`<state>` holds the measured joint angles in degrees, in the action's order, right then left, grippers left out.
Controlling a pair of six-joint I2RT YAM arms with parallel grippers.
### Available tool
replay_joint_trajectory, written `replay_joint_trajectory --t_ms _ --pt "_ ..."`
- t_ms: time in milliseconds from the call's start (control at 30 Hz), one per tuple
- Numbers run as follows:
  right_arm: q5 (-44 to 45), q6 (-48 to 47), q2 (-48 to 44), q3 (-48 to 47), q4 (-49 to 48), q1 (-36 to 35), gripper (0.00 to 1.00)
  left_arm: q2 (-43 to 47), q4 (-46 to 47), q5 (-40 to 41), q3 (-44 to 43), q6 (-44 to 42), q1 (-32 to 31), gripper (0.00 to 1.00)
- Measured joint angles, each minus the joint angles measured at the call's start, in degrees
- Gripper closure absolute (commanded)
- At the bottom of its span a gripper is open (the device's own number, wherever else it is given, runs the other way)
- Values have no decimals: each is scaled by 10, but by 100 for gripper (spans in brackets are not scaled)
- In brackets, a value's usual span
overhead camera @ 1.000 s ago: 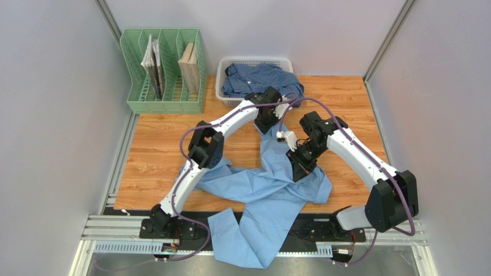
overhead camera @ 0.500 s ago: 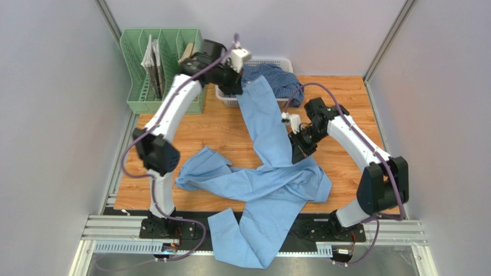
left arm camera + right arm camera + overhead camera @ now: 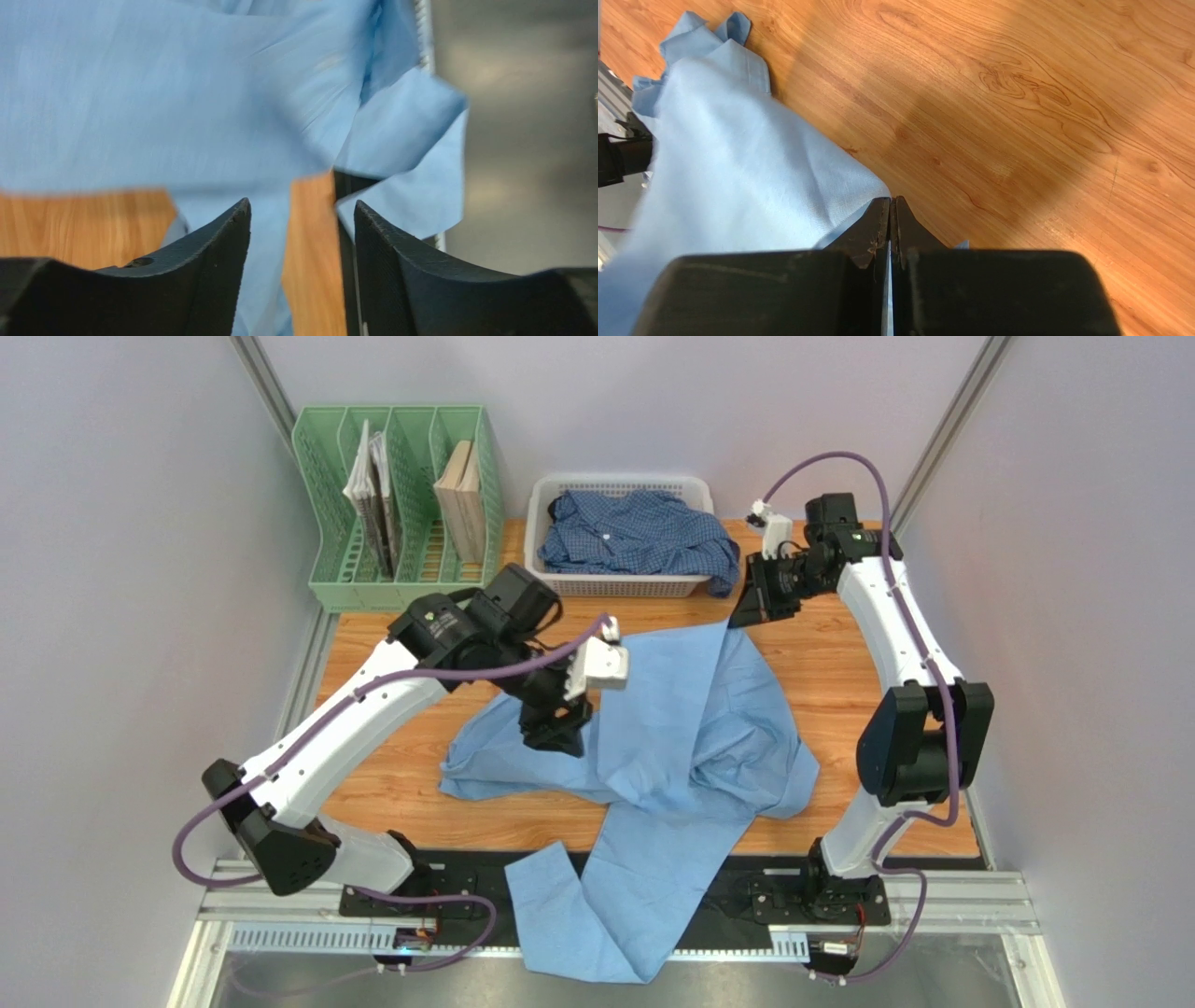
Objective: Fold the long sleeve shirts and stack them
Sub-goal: Flatten the shirt out
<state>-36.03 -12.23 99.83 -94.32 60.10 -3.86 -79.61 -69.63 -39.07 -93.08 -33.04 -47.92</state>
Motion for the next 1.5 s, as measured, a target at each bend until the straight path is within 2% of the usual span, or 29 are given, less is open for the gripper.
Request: replay_joint_trajectory --t_ms 133,200,400,667,767,800,833,867,900,967,1067,1200,1367,1500 --pt "-16 0 -33 12 0 18 100 30 21 58 114 -16 154 32" --pt "-19 -1 -58 19 0 21 100 54 30 90 163 -25 208 32" --pt "-27 -7 -110 27 3 22 100 104 64 135 312 -70 273 31" --pt "-27 -11 -115 27 8 23 100 91 129 158 424 -106 292 32" --pt "-27 -11 -115 27 11 26 100 72 149 161 428 -111 293 42" --pt "-27 -11 -115 26 14 27 100 66 156 163 428 -113 293 51" --pt "-27 -11 -115 25 17 28 100 61 165 167 429 -115 293 77" --pt "-27 -11 -115 24 18 29 100 58 170 170 430 -114 294 93" --pt "-27 -11 -115 24 20 30 100 55 174 174 431 -114 295 100" --pt "-29 -11 -115 22 23 34 100 54 178 181 428 -114 306 100" --pt "-30 -11 -116 4 33 53 100 52 160 184 381 -101 345 100" --pt "-22 -6 -117 -80 43 74 100 40 139 177 174 -47 403 100" --pt "10 38 -127 -243 -4 82 100 52 168 181 -77 33 415 100" --pt "52 74 -173 -308 -57 83 100 99 185 192 -167 67 414 100"
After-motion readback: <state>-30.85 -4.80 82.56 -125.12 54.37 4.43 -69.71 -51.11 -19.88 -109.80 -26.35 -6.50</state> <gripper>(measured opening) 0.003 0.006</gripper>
